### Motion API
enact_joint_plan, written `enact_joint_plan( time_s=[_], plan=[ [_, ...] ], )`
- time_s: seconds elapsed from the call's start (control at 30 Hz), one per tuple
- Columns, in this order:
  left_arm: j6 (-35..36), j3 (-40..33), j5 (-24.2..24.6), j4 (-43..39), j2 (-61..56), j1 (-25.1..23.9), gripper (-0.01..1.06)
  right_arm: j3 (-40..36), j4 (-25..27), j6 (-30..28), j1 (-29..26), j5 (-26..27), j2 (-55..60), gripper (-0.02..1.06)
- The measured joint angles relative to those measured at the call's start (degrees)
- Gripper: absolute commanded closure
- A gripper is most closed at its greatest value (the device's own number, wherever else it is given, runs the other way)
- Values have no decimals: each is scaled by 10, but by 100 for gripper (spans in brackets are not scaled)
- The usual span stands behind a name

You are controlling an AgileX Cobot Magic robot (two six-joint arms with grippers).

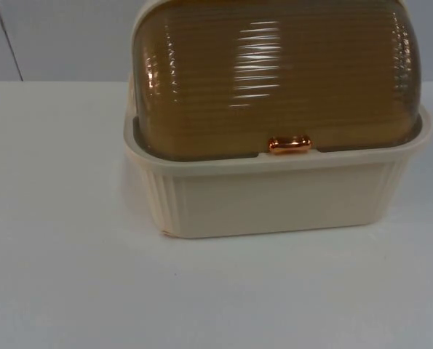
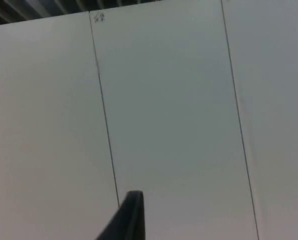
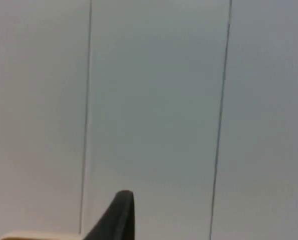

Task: Open the box lid with the left hand, place the block into the box with the right hand, then close the box lid with the left hand.

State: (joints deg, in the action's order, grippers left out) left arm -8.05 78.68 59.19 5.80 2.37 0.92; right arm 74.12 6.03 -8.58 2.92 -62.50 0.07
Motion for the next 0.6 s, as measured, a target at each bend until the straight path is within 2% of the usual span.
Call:
enact_joint_plan(
  time_s=[0.27,0.43,0.53,0.6],
  plan=[
    [1,0,2,-13,-22,-11,0,0,31,-18,-2,-13,-1,-1],
    [1,-36,5,-29,-25,-14,0,-14,35,-30,-7,-16,-1,-1],
    [1,-57,26,-28,-25,-14,0,-30,36,-31,-6,-27,-1,-1],
    [1,-61,36,-26,-25,-14,0,-31,41,-29,-6,-55,-1,-1]
  ],
)
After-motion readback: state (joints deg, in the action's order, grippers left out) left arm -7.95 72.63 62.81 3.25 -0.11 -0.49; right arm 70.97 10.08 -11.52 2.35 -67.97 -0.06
